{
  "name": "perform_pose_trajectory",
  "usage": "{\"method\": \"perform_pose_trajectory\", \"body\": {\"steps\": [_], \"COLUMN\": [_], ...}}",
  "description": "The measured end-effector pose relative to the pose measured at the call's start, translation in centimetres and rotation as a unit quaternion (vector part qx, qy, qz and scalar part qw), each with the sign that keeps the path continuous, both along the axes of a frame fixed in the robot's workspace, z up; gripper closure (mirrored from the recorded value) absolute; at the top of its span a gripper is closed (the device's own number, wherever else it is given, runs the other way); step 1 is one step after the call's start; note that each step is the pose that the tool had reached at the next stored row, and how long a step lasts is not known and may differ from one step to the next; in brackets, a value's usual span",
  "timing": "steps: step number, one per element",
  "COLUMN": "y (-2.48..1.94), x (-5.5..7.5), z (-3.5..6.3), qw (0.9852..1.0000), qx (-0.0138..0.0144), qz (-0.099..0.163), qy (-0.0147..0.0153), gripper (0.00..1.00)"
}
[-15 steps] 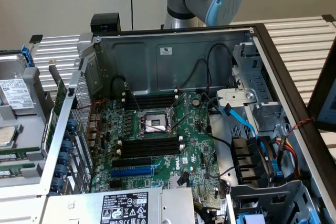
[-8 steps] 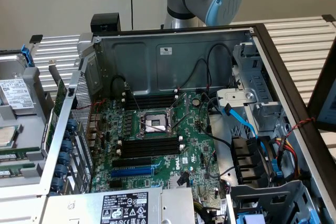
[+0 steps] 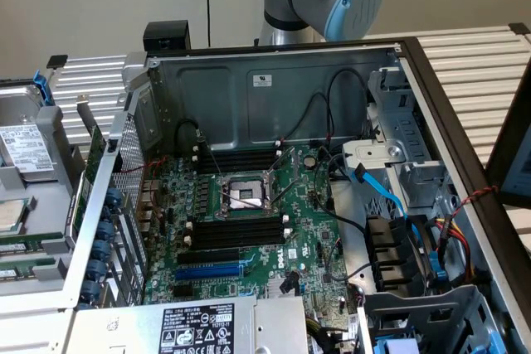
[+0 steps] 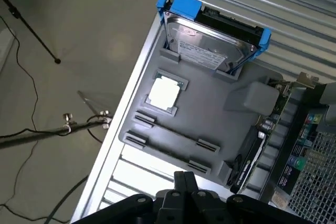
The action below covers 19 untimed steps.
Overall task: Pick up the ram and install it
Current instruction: 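Pick up the ram and move it above insertion slot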
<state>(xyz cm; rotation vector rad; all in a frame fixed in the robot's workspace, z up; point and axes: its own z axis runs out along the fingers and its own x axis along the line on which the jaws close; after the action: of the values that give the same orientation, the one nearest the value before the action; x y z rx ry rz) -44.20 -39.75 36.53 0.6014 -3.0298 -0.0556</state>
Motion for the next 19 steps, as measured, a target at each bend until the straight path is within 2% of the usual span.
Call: {"method": "perform_pose_trajectory", "body": {"steps": [5, 10, 15, 19], "y": [0.0, 0.0, 0.0, 0.0], "x": [0.0, 0.0, 0.0, 0.0], "z": [-0.06, -0.11, -0.16, -0.2], "qw": [0.9989, 0.9959, 0.9907, 0.985], "qx": [0.0, 0.0, 0.0, 0.0], "qz": [0.046, 0.091, 0.136, 0.172], "qy": [0.0, 0.0, 0.0, 0.0], "gripper": [0.89, 0.89, 0.89, 0.89]}}
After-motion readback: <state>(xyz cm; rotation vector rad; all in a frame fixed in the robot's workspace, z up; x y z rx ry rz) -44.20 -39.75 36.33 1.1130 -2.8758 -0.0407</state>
